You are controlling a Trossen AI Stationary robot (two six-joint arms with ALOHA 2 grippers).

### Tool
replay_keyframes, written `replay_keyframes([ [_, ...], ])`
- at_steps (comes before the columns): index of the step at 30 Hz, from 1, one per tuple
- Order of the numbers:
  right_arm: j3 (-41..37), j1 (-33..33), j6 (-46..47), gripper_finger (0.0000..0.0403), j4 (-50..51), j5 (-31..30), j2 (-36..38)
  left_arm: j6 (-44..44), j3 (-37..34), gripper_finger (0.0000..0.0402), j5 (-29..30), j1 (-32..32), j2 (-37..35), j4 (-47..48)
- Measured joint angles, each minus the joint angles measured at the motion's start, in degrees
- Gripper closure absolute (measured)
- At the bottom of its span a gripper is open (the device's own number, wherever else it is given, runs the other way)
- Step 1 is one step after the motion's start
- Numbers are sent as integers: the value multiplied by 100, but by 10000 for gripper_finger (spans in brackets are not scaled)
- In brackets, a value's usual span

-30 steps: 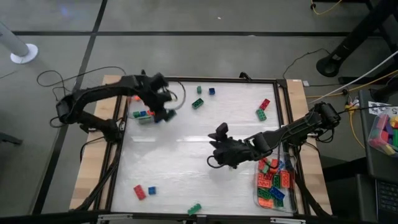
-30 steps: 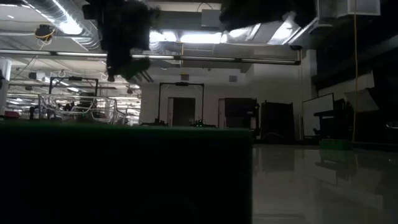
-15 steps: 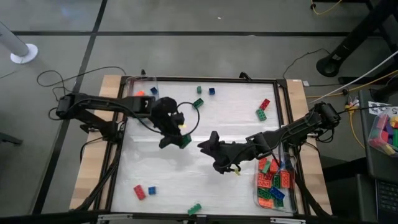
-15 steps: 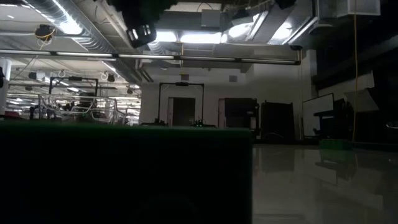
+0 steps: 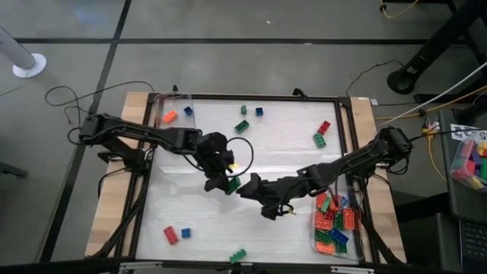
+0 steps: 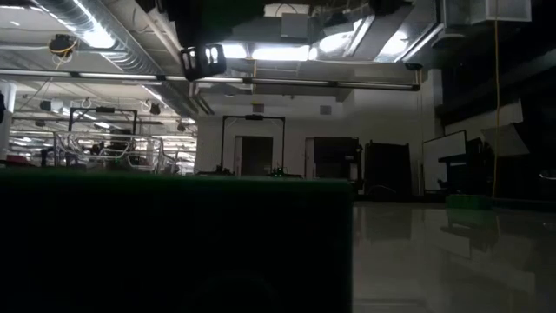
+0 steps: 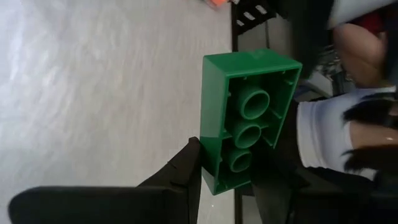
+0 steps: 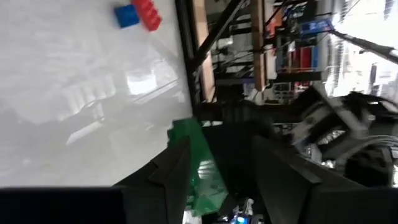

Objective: Sort blocks by size
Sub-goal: Put the 8 stud green game piece into the bottom transparent bin

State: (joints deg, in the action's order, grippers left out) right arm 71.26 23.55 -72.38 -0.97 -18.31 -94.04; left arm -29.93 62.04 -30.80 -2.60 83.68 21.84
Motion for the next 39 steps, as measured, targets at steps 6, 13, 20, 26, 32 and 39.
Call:
replay_keyframes([
  [6,0,-70,2,233,20,-19,-296,-100,2,305,-121,-21,276,-187],
  [13,0,-260,303,233,121,-144,-498,-166,0,305,-138,-52,591,-169],
  [20,0,-328,479,233,240,-123,-536,-147,-4,305,-171,-41,682,-135],
  [26,13,-285,779,233,645,-204,-536,-129,-4,305,-345,2,665,-85],
  [32,2,-175,790,233,851,-743,-544,-140,0,305,-531,44,653,-90],
  [39,2,-225,799,233,767,-623,-544,-130,0,305,-519,19,653,-194],
])
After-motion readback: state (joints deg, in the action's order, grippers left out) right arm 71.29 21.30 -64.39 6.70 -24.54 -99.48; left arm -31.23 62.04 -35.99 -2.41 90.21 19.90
